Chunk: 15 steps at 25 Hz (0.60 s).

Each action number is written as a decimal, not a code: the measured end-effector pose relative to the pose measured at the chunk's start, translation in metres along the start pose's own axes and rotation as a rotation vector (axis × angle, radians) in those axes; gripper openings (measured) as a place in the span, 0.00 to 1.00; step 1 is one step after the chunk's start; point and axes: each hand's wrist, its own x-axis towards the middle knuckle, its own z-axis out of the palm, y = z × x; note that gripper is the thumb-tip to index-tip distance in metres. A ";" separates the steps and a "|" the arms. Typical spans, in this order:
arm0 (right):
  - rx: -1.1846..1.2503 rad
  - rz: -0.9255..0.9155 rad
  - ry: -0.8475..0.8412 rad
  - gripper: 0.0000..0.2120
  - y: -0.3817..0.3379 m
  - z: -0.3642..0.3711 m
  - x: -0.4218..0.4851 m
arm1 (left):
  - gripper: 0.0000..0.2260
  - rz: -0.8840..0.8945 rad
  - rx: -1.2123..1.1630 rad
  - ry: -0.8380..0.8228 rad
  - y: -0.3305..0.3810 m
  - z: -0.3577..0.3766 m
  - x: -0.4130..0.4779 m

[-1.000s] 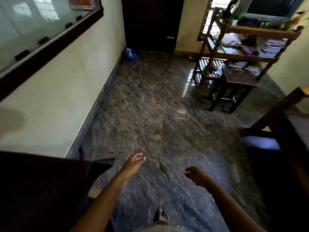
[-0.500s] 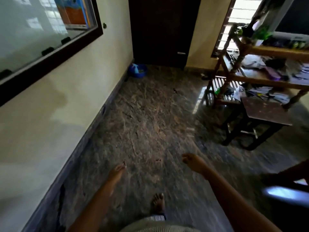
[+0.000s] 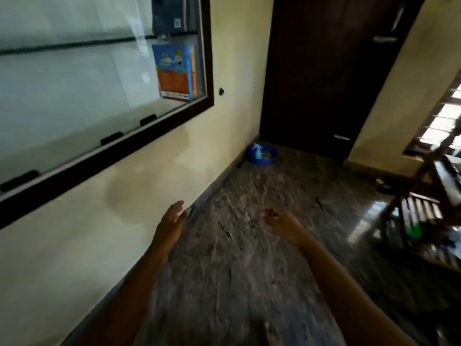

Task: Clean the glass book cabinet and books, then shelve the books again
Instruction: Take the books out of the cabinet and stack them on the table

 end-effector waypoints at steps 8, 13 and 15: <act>0.228 -0.452 -0.104 0.08 -0.184 -0.102 0.270 | 0.20 0.227 -0.159 0.346 0.171 0.000 0.225; 0.337 -0.661 -0.100 0.13 -0.301 -0.135 0.382 | 0.19 0.429 -0.051 0.459 0.240 -0.019 0.349; 0.352 -0.691 -0.083 0.12 -0.339 -0.143 0.426 | 0.19 0.515 0.020 0.455 0.263 -0.026 0.403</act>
